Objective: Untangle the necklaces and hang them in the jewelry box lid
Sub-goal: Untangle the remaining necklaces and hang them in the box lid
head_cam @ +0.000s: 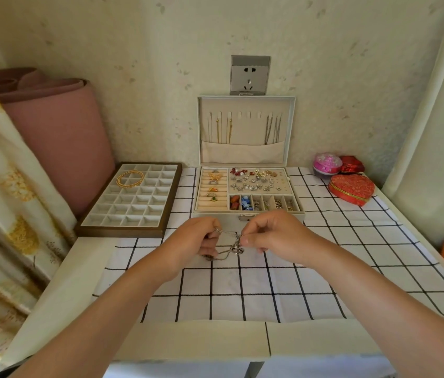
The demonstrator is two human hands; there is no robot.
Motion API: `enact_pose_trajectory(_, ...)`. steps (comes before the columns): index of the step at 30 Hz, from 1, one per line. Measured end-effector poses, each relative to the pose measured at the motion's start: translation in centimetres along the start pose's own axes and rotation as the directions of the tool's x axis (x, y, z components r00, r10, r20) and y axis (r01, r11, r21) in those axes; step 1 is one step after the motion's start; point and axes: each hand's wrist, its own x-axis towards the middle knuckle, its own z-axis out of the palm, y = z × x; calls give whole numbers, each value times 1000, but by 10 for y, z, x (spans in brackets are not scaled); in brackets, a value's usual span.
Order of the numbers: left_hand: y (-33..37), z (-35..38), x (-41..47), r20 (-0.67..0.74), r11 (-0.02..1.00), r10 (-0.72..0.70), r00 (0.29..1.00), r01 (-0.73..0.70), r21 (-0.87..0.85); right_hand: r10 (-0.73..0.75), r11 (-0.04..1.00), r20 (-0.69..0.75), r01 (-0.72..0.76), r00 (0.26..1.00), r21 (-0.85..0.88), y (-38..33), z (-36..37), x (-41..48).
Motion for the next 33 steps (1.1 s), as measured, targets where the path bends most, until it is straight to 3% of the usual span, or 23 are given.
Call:
enact_pose_trajectory(2, 0, -1, -5, -20, 999, 36, 999, -36, 10, 14, 997, -33, -11, 999, 82, -2, 1, -2)
enact_pose_trajectory(5, -2, -2, -14, -39, 964, 184, 982, -173, 202, 39, 975, -75, -21, 996, 223, -7, 4, -4)
enact_pose_trajectory(9, -2, -2, -16, -18, 937, 231, 973, -218, 275, 113, 896, -91, -62, 989, 440, -11, 10, -3)
enact_pose_trajectory(11, -3, -3, -16, -36, 949, 222, 974, -208, 238, 136, 916, -69, -99, 988, 388, -11, 10, -3)
enact_pose_trajectory(15, -3, -4, -13, -51, 986, 168, 984, -169, -14, 151, 989, -3, -151, 989, 4, -7, 11, -4)
enact_pose_trajectory(18, 0, -3, -14, -13, 976, 101, 995, -101, -194, 129, 987, -57, -134, 990, -86, -3, 16, -3)
enact_pose_trajectory(21, 3, -8, -14, -23, 993, 82, 996, -83, -82, 126, 979, -47, -117, 991, 165, -3, 16, -2)
enact_pose_trajectory(23, 3, -10, -15, -17, 994, 92, 996, -91, 56, 101, 893, -14, -84, 995, 442, -3, 15, 1)
enact_pose_trajectory(25, 0, -10, -16, -4, 985, 88, 996, -86, 146, 83, 788, 15, -75, 996, 611, -4, 15, 3)
enact_pose_trajectory(29, -4, -9, -14, -1, 988, 105, 994, -104, 112, 41, 696, 59, -71, 997, 714, -3, 15, 3)
enact_pose_trajectory(33, -3, -5, -14, -8, 989, 84, 996, -84, -123, -38, 735, 24, 12, 999, 678, -2, 14, 1)
